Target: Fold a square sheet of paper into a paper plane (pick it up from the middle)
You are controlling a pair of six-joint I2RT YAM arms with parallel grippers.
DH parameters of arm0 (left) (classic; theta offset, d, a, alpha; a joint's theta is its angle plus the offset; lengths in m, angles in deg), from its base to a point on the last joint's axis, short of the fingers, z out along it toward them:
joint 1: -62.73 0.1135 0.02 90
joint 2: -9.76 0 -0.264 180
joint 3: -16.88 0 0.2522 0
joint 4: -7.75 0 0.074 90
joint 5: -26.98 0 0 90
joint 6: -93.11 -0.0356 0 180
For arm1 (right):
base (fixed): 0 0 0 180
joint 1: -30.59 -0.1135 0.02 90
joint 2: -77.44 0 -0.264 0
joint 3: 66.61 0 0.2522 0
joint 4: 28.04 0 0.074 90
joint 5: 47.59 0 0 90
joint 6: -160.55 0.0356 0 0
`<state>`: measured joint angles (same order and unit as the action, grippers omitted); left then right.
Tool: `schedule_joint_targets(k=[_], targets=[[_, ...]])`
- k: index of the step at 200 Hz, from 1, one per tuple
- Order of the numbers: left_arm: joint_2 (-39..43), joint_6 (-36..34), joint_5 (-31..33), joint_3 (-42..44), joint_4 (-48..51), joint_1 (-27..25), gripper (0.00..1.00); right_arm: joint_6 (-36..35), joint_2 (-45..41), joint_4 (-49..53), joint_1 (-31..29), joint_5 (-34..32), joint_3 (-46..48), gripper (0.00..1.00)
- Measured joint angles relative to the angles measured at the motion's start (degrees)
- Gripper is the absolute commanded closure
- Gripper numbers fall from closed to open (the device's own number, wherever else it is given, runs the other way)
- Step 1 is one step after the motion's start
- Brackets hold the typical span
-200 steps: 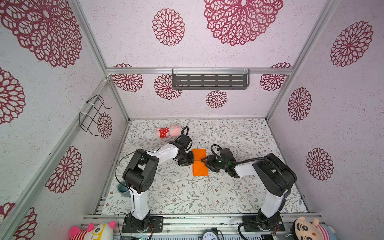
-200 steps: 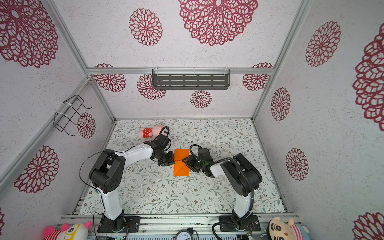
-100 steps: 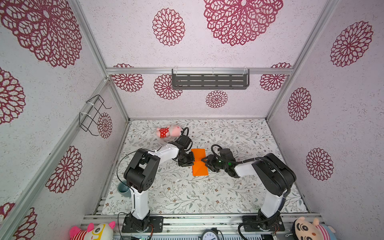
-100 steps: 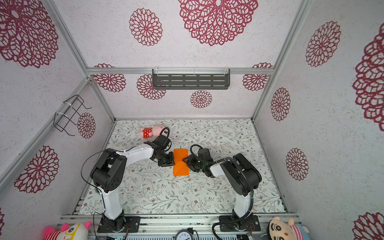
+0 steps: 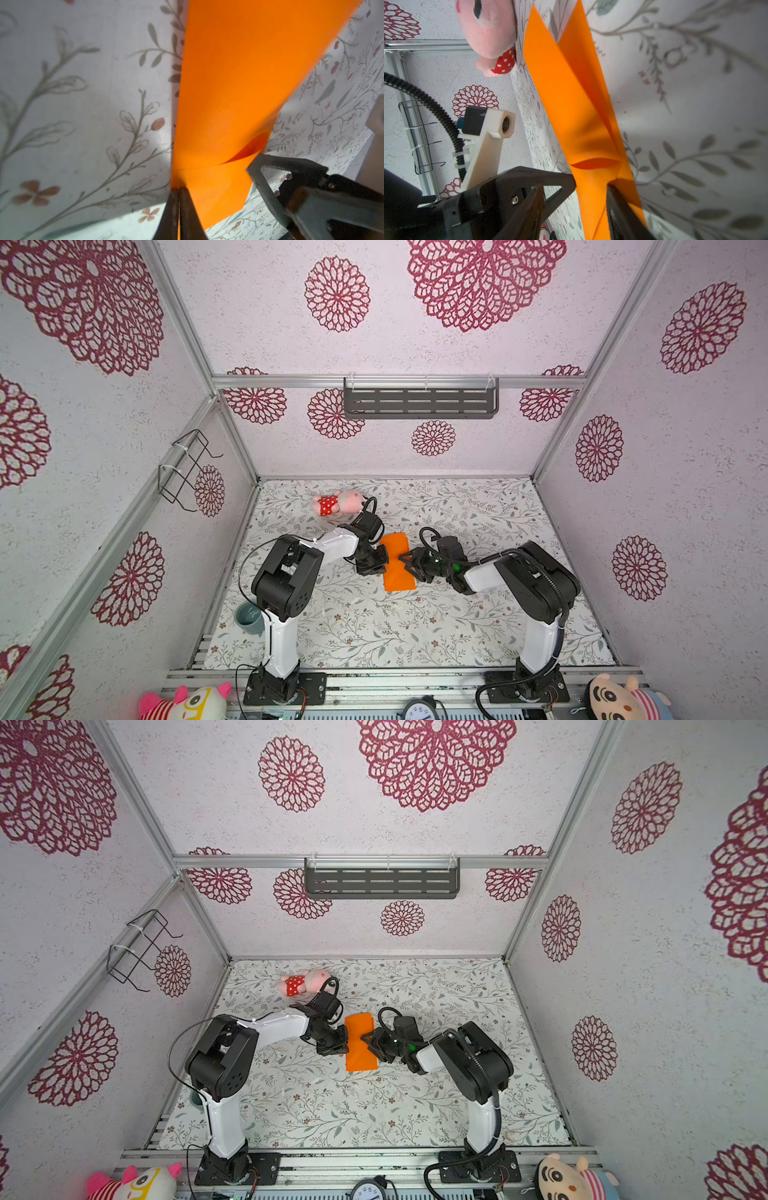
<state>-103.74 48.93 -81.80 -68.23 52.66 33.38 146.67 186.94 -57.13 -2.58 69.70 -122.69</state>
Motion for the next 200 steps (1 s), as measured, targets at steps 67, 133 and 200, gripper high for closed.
schedule_joint_targets(k=[67,133,200], targets=[[0.39,0.26,-0.96,0.42,-0.66,0.39,0.81,-1.64,-0.61,1.51,0.13,-0.13,0.00,0.49],[5.79,1.51,-6.12,5.01,-6.97,1.97,0.56,-7.06,-4.90,8.04,0.28,-1.73,0.00,0.48],[5.68,1.11,-12.09,8.61,-13.64,2.32,0.68,-8.52,-5.38,8.50,0.35,-1.77,0.00,0.48]])
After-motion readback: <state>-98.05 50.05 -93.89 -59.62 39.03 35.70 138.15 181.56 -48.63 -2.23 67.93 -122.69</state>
